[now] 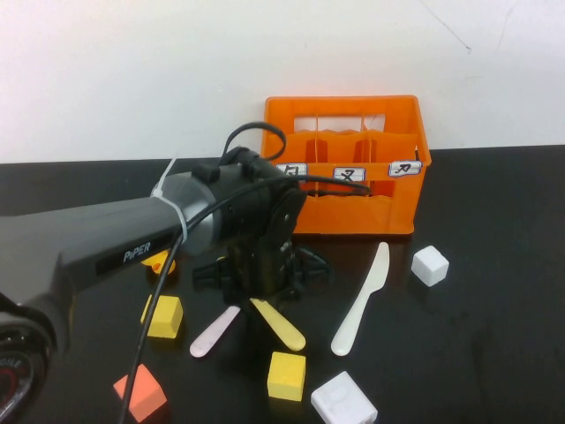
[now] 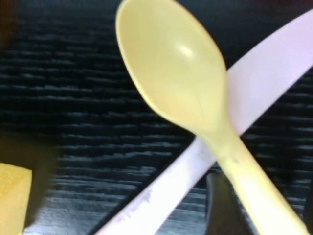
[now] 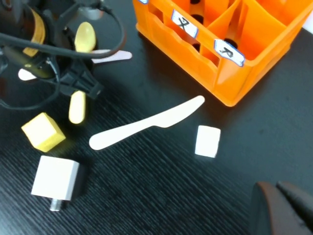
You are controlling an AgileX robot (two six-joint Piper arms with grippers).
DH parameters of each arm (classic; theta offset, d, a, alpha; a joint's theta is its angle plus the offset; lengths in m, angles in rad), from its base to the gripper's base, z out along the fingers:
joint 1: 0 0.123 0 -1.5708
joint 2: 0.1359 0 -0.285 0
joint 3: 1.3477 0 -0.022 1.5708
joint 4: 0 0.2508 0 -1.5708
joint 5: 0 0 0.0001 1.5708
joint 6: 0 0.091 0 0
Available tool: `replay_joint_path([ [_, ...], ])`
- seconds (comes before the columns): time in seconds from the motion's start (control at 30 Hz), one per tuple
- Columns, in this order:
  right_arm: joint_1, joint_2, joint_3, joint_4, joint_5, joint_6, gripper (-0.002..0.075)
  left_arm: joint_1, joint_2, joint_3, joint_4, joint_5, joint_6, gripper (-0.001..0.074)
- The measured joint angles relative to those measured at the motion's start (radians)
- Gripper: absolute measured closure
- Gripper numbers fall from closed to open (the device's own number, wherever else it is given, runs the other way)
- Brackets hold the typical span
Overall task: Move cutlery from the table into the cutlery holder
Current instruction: Pick up the spoon
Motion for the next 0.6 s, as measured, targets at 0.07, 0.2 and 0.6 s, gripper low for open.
replay_joint_path([
  [0.07,0.000,0.000,0.000,0.009,0.007,-0.006,0.0728,-0.004,0.000,-0.021,-0.008,0.012,-0.002,0.0432],
  [0.2,0.000,0.000,0.000,0.036,0.032,-0.031,0.0728,-0.005,0.000,-0.030,-0.042,0.008,-0.004,0.0468],
  [0.6,0.000,0.000,0.000,0.056,0.054,-0.043,0.0728,-0.005,-0.005,-0.032,-0.072,0.102,-0.048,0.0476],
])
